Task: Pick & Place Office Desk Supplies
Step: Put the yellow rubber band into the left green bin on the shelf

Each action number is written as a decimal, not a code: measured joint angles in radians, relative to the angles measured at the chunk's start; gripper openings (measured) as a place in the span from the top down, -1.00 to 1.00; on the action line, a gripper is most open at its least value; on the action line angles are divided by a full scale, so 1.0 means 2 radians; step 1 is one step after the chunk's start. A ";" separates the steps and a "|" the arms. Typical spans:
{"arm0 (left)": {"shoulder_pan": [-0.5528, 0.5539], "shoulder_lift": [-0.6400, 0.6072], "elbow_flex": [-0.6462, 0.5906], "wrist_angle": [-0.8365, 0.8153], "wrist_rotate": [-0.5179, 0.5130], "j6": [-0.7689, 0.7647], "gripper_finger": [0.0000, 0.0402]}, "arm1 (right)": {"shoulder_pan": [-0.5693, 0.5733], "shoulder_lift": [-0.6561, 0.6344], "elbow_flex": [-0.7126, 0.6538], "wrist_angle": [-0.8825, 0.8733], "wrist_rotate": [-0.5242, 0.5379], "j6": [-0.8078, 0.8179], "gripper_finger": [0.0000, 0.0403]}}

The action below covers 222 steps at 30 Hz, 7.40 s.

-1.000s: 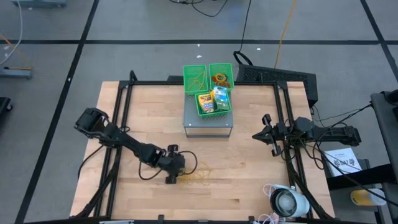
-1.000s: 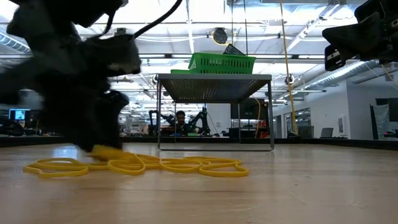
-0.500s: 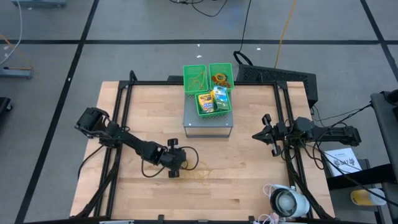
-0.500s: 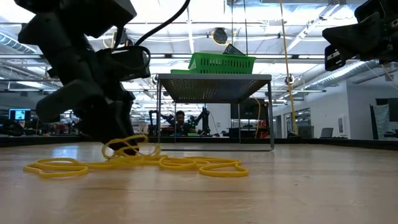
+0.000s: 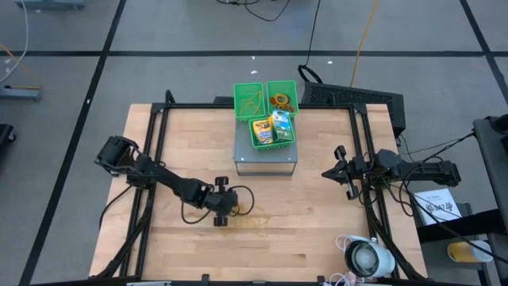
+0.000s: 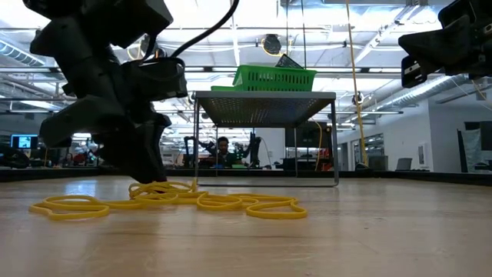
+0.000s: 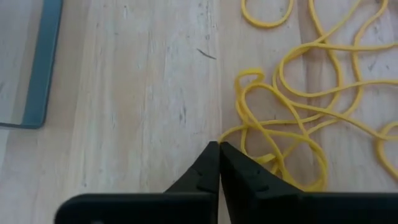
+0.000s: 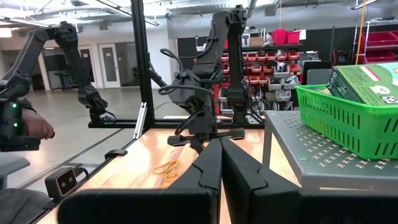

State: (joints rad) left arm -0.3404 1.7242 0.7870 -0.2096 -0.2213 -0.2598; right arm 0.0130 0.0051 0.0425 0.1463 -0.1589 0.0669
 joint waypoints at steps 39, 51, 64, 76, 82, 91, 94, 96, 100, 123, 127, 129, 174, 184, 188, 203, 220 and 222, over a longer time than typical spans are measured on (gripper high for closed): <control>0.008 -0.264 0.012 0.179 0.018 0.142 0.99 | 0.000 0.000 0.000 0.000 0.000 0.000 1.00; 0.091 -0.290 0.145 0.183 -0.048 0.402 0.99 | 0.000 0.000 0.000 0.000 0.000 0.000 1.00; 0.321 -0.228 0.254 0.181 0.016 0.401 0.98 | 0.000 0.000 0.000 0.000 0.000 0.000 1.00; 0.442 -0.119 0.257 0.181 0.095 0.299 0.96 | 0.000 0.000 0.000 0.000 0.000 0.000 1.00; 0.453 -0.072 0.257 0.164 0.096 0.270 0.97 | 0.000 0.000 0.000 0.000 0.000 0.000 1.00; 0.447 -0.076 0.257 0.107 0.071 0.269 0.96 | 0.000 0.000 0.000 0.000 0.000 0.000 1.00; 0.445 -0.077 0.257 0.092 0.043 0.275 0.97 | 0.000 0.000 0.000 0.000 0.000 0.000 1.00; 0.445 -0.076 0.257 0.084 0.040 0.276 0.98 | 0.000 0.000 0.000 0.000 0.000 0.000 1.00; 0.442 -0.077 0.257 0.081 0.040 0.257 0.88 | 0.000 0.000 0.000 0.000 0.000 0.000 1.00; 0.281 -0.226 0.235 -0.245 0.204 0.113 -0.17 | 0.000 0.000 0.000 0.000 0.000 0.000 1.00; 0.193 -0.231 0.185 -0.232 0.164 0.077 -0.16 | 0.000 0.000 0.000 0.000 0.000 0.000 1.00; 0.157 -0.231 0.161 -0.213 0.142 0.059 -0.17 | 0.000 0.000 0.000 0.000 0.000 0.000 1.00; 0.049 0.011 -0.096 0.303 0.056 0.125 -0.17 | 0.000 0.000 0.000 0.000 0.000 0.000 1.00; 0.049 0.019 -0.096 0.315 0.062 0.131 0.01 | 0.000 0.000 0.000 0.000 0.000 0.000 1.00; 0.048 0.019 -0.096 0.315 0.071 0.128 0.30 | 0.000 0.000 0.000 0.000 0.000 0.000 1.00; 0.049 0.008 -0.097 0.318 0.095 0.112 0.90 | 0.000 0.000 0.000 0.000 0.000 0.000 1.00; 0.036 -0.155 -0.098 0.268 0.117 0.120 0.95 | 0.000 0.000 0.000 0.000 0.000 0.000 1.00; 0.032 -0.156 -0.097 0.242 0.122 0.116 0.97 | 0.000 0.000 0.000 0.000 0.000 0.000 1.00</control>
State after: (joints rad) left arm -0.2774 1.4120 0.5922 0.2741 0.0222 -0.0269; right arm 0.0129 0.0051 0.0425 0.1460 -0.1585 0.0669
